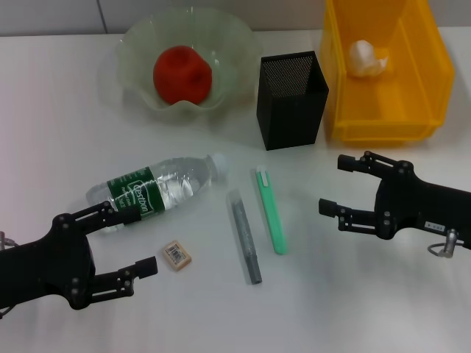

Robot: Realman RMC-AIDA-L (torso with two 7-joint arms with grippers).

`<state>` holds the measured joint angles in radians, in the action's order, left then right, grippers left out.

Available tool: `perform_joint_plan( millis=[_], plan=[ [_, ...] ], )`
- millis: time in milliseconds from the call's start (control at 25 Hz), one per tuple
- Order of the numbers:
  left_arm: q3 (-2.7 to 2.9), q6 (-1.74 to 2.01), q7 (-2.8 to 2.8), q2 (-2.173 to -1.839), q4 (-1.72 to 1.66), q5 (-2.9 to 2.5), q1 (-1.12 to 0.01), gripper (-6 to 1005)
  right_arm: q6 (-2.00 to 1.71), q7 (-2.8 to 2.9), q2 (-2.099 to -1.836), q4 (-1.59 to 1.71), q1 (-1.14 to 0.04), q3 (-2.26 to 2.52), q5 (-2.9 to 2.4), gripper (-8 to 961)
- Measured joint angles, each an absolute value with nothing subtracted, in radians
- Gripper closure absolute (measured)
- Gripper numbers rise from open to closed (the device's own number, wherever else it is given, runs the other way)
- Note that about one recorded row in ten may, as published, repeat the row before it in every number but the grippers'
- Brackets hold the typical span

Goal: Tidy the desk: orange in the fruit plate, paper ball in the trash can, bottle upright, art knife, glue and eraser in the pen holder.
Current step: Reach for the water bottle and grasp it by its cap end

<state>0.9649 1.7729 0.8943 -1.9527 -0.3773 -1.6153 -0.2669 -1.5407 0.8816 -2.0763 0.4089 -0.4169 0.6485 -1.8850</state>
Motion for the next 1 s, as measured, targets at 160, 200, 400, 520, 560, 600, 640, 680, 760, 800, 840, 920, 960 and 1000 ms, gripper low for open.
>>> perform_joint_plan(
  millis=[160, 200, 400, 520, 560, 600, 640, 680, 760, 800, 840, 920, 960, 1000],
  plan=[
    [0.965, 1.771, 0.894, -1.953, -0.377, -1.615, -0.267, 321, -1.502, 0.857, -2.078, 0.396, -0.409, 0.65, -1.889, 118],
    [0.965, 1.771, 0.894, -1.953, -0.377, -1.615, -0.267, 321, -1.496, 0.855, -2.078, 0.393, -0.409, 0.651, -1.891, 118],
    [0.965, 1.771, 0.894, -1.953, -0.377, -1.615, -0.267, 323, -1.492, 0.849, -2.078, 0.389, -0.409, 0.652, -1.894, 118],
    [0.965, 1.772, 0.894, -1.953, -0.377, -1.615, -0.268, 324, -1.491, 0.849, -2.079, 0.388, -0.41, 0.652, -1.894, 118],
    [0.965, 1.772, 0.894, -1.953, -0.378, -1.615, -0.269, 325, -1.491, 0.849, -2.079, 0.388, -0.41, 0.652, -1.894, 118],
    [0.965, 1.773, 0.895, -1.953, -0.379, -1.615, -0.27, 325, -1.491, 0.849, -2.079, 0.388, -0.41, 0.652, -1.895, 118],
    [0.965, 1.774, 0.896, -1.953, -0.38, -1.615, -0.272, 325, -1.491, 0.849, -2.079, 0.388, -0.41, 0.653, -1.895, 118],
    [0.964, 1.774, 0.899, -1.953, -0.382, -1.615, -0.274, 326, -1.491, 0.848, -2.079, 0.387, -0.408, 0.653, -1.895, 118],
    [0.95, 1.774, 0.917, -1.954, -0.386, -1.614, -0.285, 327, -1.491, 0.848, -2.079, 0.387, -0.406, 0.653, -1.895, 118],
    [0.935, 1.775, 0.924, -1.957, -0.386, -1.614, -0.293, 327, -1.491, 0.848, -2.079, 0.387, -0.405, 0.653, -1.895, 118],
    [0.92, 1.775, 0.93, -1.96, -0.386, -1.614, -0.301, 327, -1.492, 0.848, -2.079, 0.387, -0.403, 0.653, -1.895, 118],
    [0.869, 1.768, 0.936, -1.981, -0.387, -1.614, -0.331, 328, -1.493, 0.848, -2.079, 0.386, -0.401, 0.652, -1.895, 118],
    [0.86, 1.765, 0.937, -1.985, -0.388, -1.614, -0.338, 328, -1.494, 0.848, -2.079, 0.387, -0.4, 0.652, -1.895, 118],
    [0.85, 1.755, 0.942, -1.991, -0.388, -1.613, -0.353, 329, -1.494, 0.848, -2.079, 0.386, -0.4, 0.652, -1.895, 118]
  ],
)
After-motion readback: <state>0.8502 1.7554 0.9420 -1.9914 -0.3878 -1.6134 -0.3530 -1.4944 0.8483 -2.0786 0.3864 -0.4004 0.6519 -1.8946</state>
